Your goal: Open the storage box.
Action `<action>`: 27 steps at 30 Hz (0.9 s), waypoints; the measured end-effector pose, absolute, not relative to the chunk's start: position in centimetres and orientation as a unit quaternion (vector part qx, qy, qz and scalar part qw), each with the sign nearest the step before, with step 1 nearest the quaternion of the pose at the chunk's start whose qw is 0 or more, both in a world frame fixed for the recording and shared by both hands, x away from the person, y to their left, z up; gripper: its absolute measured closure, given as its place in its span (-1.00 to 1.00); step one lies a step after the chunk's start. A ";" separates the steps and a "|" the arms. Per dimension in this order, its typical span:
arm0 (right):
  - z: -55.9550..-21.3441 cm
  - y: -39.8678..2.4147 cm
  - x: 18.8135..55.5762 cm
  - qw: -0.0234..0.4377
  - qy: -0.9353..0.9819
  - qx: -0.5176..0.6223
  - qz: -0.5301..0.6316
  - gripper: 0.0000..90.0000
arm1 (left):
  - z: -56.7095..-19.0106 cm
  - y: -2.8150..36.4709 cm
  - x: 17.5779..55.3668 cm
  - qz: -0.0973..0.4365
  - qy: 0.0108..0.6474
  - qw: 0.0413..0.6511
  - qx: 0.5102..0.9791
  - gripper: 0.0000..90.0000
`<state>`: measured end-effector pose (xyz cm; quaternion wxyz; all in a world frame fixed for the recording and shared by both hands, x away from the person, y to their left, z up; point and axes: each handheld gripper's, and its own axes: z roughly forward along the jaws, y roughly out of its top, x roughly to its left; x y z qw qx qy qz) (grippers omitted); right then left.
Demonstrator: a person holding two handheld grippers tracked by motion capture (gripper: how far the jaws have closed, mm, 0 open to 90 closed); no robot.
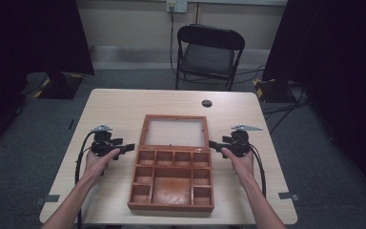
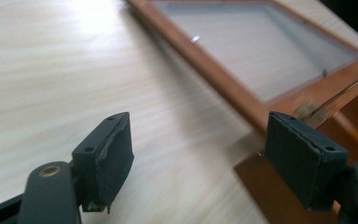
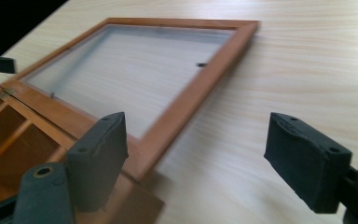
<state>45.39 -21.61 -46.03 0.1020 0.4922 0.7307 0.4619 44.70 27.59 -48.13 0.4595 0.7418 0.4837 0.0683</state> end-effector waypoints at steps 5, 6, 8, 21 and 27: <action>-45.5 -23.6 43.7 0.116 0.725 0.501 0.458 -0.58 | -48.0 28.7 44.0 0.074 0.497 0.450 0.738 -0.59; -45.5 -23.9 43.4 0.119 0.727 0.501 0.455 -0.60 | -47.9 28.8 43.8 0.078 0.494 0.447 0.742 -0.59; -45.4 -24.4 42.6 0.129 0.733 0.501 0.443 -0.62 | -47.8 29.0 43.2 0.080 0.491 0.441 0.747 -0.59; -45.9 -27.6 37.9 0.126 0.718 0.537 0.425 -0.61 | -48.6 30.1 39.6 0.108 0.491 0.364 0.784 -0.58; -48.3 -28.1 36.6 0.154 0.755 0.534 0.347 -0.66 | -49.5 29.6 38.0 0.159 0.475 0.351 0.791 -0.61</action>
